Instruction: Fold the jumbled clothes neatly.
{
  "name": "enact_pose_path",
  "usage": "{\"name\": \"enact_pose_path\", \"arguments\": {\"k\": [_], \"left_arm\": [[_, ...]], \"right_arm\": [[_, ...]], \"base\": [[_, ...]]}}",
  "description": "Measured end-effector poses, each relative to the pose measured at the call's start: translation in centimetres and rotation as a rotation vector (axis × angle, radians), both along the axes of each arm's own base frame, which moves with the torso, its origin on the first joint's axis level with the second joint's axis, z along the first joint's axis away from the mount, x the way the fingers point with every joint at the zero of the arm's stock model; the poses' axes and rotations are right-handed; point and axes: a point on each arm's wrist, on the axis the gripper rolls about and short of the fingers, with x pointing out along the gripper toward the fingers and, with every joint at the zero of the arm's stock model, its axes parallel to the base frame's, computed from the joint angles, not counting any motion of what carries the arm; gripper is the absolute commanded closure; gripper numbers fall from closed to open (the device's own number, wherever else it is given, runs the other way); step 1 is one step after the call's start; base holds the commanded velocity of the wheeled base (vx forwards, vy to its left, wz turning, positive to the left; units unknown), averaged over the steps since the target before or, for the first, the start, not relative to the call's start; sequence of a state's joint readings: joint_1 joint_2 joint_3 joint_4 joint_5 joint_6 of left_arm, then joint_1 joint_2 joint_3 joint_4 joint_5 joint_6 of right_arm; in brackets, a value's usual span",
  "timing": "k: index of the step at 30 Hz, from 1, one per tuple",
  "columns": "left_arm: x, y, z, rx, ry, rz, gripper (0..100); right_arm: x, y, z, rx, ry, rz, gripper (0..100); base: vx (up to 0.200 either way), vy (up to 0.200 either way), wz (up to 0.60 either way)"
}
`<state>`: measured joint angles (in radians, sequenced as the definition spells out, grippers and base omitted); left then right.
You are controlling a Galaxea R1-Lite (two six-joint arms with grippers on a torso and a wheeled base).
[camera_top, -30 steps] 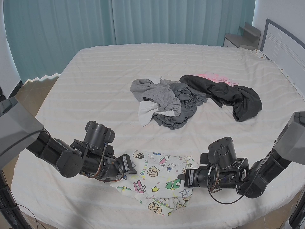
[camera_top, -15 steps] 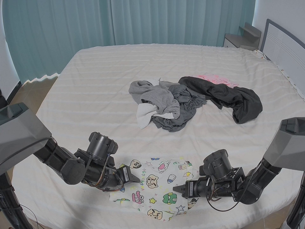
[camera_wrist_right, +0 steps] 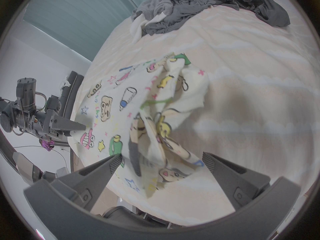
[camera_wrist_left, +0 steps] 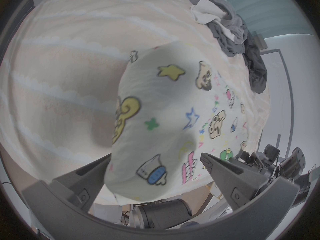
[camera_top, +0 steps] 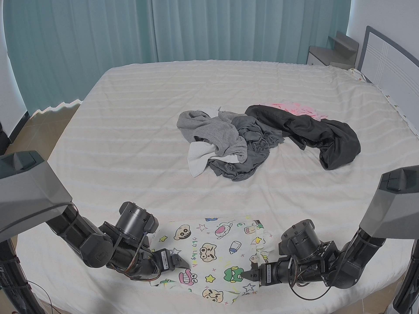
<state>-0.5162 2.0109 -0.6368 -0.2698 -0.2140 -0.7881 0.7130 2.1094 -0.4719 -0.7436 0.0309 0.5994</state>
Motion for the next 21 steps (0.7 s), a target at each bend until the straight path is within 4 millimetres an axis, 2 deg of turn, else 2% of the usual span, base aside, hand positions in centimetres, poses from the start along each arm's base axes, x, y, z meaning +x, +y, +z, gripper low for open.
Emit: {"name": "enact_pose_path", "arguments": {"k": [6, 11, 15, 21], "left_arm": [[-0.7, 0.4, -0.7, 0.035, 0.039, 0.006, 0], [-1.1, 0.8, 0.4, 0.022, 0.013, 0.016, 0], [-1.7, 1.6, 3.0, -0.01, -0.075, 0.042, 0], [-3.8, 3.4, 8.6, -0.033, -0.297, 0.129, 0]], "right_arm": [[-0.4, -0.5, -0.3, -0.042, -0.001, -0.026, 0], [-0.8, -0.9, 0.5, -0.042, -0.031, -0.051, 0], [-1.2, -1.5, 2.8, -0.018, -0.107, -0.083, 0], [-2.6, -3.2, 7.6, -0.018, -0.319, -0.178, 0]], "base": [[0.0, 0.0, 0.0], [0.0, 0.0, 0.0], [0.0, 0.0, 0.0], [0.0, 0.0, 0.0]]}}
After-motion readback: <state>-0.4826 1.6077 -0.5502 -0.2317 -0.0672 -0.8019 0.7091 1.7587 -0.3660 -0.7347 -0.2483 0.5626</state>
